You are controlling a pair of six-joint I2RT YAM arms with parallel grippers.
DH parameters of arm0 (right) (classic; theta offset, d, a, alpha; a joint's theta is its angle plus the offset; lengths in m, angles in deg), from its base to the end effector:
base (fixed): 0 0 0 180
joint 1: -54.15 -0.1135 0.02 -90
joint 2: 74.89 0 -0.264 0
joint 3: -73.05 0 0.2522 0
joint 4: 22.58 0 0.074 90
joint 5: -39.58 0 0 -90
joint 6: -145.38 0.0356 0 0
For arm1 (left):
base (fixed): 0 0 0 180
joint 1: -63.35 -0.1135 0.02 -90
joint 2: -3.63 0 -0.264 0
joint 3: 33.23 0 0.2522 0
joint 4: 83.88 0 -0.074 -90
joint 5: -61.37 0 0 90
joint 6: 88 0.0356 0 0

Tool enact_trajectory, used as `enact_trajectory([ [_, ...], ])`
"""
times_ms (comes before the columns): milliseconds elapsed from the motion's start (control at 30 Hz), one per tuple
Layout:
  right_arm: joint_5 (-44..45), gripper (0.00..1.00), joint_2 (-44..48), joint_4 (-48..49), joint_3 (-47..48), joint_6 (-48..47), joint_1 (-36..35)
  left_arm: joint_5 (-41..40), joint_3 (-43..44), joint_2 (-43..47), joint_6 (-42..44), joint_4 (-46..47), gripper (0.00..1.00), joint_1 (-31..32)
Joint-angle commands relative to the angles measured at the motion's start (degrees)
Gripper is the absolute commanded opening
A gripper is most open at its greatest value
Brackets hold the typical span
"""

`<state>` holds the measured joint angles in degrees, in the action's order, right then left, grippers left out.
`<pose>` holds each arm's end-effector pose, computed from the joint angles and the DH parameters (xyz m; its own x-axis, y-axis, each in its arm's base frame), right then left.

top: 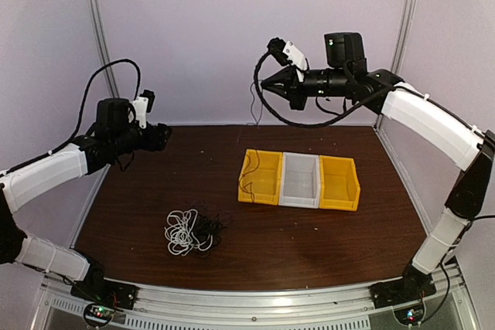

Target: Untangle the cables

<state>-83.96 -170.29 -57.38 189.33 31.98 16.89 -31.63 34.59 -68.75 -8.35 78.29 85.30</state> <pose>0.2914 0.2464 0.4413 0.1942 -0.2682 -0.9436 -0.9309 0.2530 -0.2635 0.2723 -0.1077 0.3033 -0.4065 -0.0296 -0.9131 0.2596 0.9545 -0.1465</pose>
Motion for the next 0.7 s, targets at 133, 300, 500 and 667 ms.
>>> enact_trajectory([
  [133, 6.23, 0.00, -4.83, 4.29, -6.73, -3.58, 1.11, 1.27, -0.19, 0.92, 0.20, 1.53, 0.76, 0.07],
  [300, 7.50, 0.00, -5.69, 5.38, -6.33, -3.01, 3.08, 1.03, -0.32, 1.30, 0.41, 1.53, 0.76, 0.03],
  [500, 10.25, 0.00, -6.50, 6.09, -7.58, -3.91, 3.87, 1.91, 0.03, 0.64, 0.56, 1.42, 0.76, 0.06],
  [667, 7.86, 0.00, -7.02, 6.16, -12.19, -3.58, 3.87, 1.03, -0.30, 0.71, 0.58, 1.44, 0.76, 0.02],
])
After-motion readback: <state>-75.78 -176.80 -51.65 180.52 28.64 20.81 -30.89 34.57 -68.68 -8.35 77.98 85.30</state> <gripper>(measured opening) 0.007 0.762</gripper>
